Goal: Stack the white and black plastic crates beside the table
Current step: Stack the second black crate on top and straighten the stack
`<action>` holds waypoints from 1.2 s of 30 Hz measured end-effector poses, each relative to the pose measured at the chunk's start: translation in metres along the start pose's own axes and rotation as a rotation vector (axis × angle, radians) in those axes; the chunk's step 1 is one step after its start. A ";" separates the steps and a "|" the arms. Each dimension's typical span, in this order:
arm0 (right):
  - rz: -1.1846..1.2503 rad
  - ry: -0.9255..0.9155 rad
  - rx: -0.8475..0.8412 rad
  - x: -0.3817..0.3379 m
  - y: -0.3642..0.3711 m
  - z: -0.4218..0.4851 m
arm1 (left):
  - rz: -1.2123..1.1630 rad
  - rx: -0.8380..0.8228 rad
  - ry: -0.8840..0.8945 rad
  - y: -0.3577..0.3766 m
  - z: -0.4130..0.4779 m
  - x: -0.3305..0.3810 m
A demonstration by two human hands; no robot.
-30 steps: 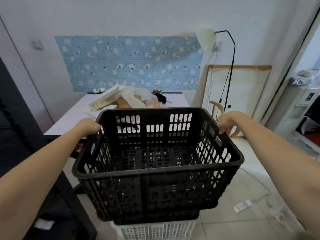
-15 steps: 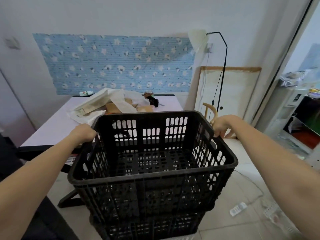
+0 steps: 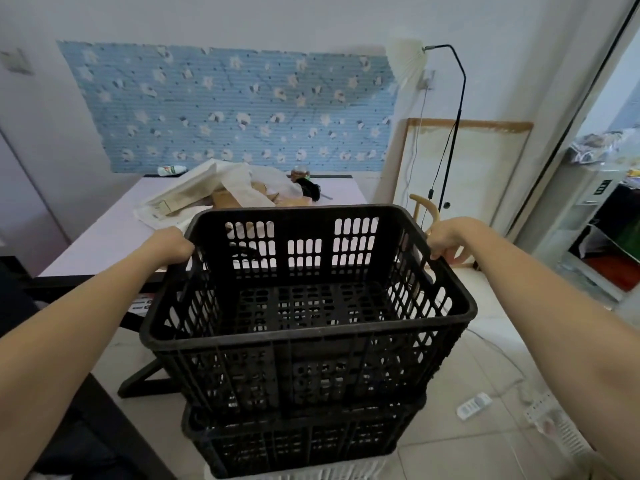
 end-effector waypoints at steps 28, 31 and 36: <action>0.123 -0.047 0.225 -0.011 -0.012 -0.008 | 0.020 0.184 0.050 -0.028 0.005 -0.005; 0.133 -0.052 0.269 -0.010 -0.011 -0.011 | 0.005 0.216 0.045 -0.027 0.002 -0.007; 0.260 -0.151 0.371 0.003 -0.001 -0.018 | -0.145 0.151 0.033 -0.027 -0.001 -0.014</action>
Point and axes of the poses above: each hand's wrist, its own z-axis towards the middle knuckle, its own y-axis out of the palm, x = y × z, the point moved 6 cm from there along z, towards the middle knuckle, and after that the axes turned 10 degrees about -x, right-handed, at the moved point
